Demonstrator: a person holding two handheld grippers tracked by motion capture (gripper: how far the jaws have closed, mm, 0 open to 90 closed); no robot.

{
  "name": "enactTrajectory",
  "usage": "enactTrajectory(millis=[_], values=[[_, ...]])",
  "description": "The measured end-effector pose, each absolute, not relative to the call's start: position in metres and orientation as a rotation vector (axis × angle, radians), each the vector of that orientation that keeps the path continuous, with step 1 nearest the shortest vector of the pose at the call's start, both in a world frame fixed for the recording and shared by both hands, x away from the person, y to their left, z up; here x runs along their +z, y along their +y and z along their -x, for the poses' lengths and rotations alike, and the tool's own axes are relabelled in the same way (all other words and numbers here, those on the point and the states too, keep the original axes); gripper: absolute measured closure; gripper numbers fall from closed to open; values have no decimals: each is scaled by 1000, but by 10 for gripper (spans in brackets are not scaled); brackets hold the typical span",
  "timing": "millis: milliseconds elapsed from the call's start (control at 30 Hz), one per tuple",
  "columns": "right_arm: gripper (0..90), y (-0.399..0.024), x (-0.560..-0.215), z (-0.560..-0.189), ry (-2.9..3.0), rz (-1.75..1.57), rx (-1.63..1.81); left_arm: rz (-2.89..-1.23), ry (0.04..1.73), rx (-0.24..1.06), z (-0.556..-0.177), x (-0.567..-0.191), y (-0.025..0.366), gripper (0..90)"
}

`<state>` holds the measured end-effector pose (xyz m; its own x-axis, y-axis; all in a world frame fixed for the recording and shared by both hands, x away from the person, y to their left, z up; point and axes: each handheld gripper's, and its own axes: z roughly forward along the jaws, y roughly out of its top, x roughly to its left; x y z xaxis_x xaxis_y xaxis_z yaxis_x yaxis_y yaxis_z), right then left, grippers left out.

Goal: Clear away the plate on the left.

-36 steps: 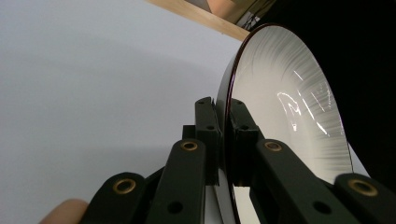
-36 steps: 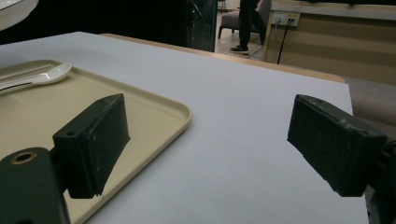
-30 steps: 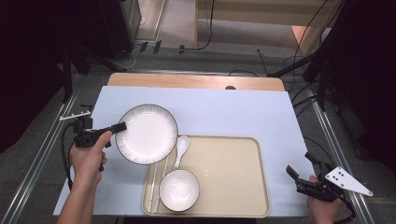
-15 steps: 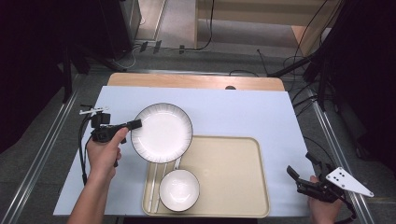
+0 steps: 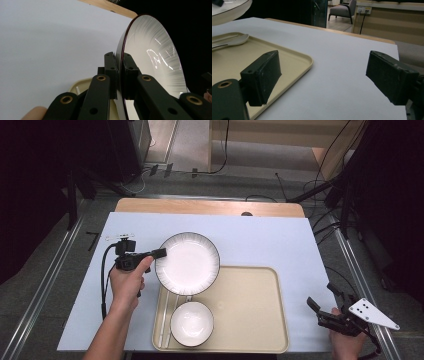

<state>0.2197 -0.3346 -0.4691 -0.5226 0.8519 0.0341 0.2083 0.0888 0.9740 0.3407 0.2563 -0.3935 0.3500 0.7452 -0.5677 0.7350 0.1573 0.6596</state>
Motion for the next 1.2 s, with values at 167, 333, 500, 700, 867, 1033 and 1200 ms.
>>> enactTrajectory(millis=[167,333,500,700,867,1033,1200], values=[[131,-334,-469,-219,1805,-1043,1466,-1583,1363,0,-344,-395,246,860],[130,-335,-469,-219,1802,-1046,1463,-1597,1353,-19,-346,-399,234,860],[130,-334,-469,-219,1803,-1045,1462,-1611,1347,-34,-348,-403,222,860],[131,-334,-469,-219,1806,-1043,1463,-1636,1332,-46,-351,-406,207,859],[130,-334,-469,-219,1805,-1041,1463,-1659,1313,-61,-352,-407,194,859],[131,-333,-469,-219,1806,-1038,1463,-1692,1295,-72,-353,-409,179,859],[131,-334,-468,-218,1802,-1042,1466,-1722,1284,-89,-355,-413,165,859]])
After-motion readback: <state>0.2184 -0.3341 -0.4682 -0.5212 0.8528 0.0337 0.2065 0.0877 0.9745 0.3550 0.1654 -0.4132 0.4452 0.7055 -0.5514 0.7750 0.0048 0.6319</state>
